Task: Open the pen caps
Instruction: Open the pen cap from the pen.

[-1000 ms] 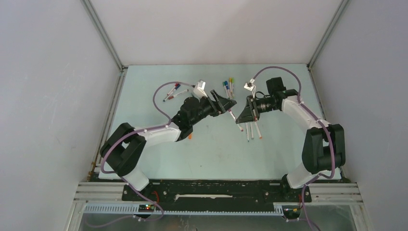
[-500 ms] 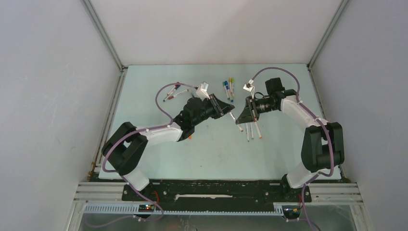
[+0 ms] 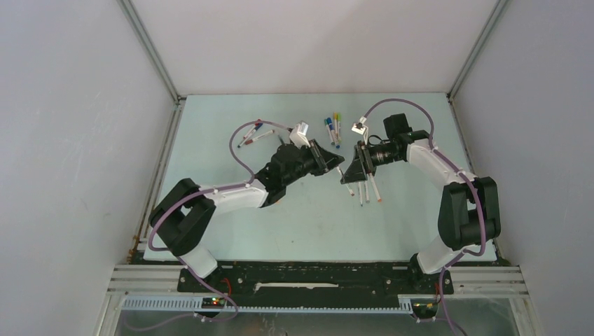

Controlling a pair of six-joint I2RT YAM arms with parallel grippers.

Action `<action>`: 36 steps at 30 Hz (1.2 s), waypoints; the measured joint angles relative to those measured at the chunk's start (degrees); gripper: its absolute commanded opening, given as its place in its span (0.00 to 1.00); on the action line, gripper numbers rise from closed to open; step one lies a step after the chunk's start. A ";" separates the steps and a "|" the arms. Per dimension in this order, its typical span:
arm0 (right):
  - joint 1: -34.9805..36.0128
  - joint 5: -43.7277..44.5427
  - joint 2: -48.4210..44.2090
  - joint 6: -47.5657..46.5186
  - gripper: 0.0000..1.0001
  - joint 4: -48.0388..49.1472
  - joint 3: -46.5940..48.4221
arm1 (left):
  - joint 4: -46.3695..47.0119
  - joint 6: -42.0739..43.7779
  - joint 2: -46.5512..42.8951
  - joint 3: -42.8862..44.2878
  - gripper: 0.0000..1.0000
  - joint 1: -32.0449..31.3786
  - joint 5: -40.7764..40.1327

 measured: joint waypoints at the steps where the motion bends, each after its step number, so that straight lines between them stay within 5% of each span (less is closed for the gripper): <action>1: 0.00 -0.04 0.00 0.31 0.56 0.02 0.00 | 0.00 0.24 0.00 0.00 0.00 -0.33 0.00; 8: 0.04 -0.07 0.00 1.55 0.42 0.31 0.00 | 0.37 0.83 0.02 0.00 0.00 -2.08 0.00; 13: 0.07 -0.72 0.02 1.92 0.00 0.57 0.00 | 0.46 0.81 0.00 0.00 0.00 -2.10 -0.79; 26: 2.78 -1.75 0.28 0.59 0.00 5.25 1.31 | -3.21 1.16 -4.87 -0.07 0.00 -0.35 -8.31; 32: 6.78 -0.48 2.71 0.22 0.00 0.83 0.07 | 2.21 2.58 -12.35 0.00 0.00 10.67 -19.69; 36: 7.43 -0.35 3.02 -0.55 0.00 -0.57 -0.15 | 3.54 3.85 -15.39 0.00 0.00 11.43 -21.46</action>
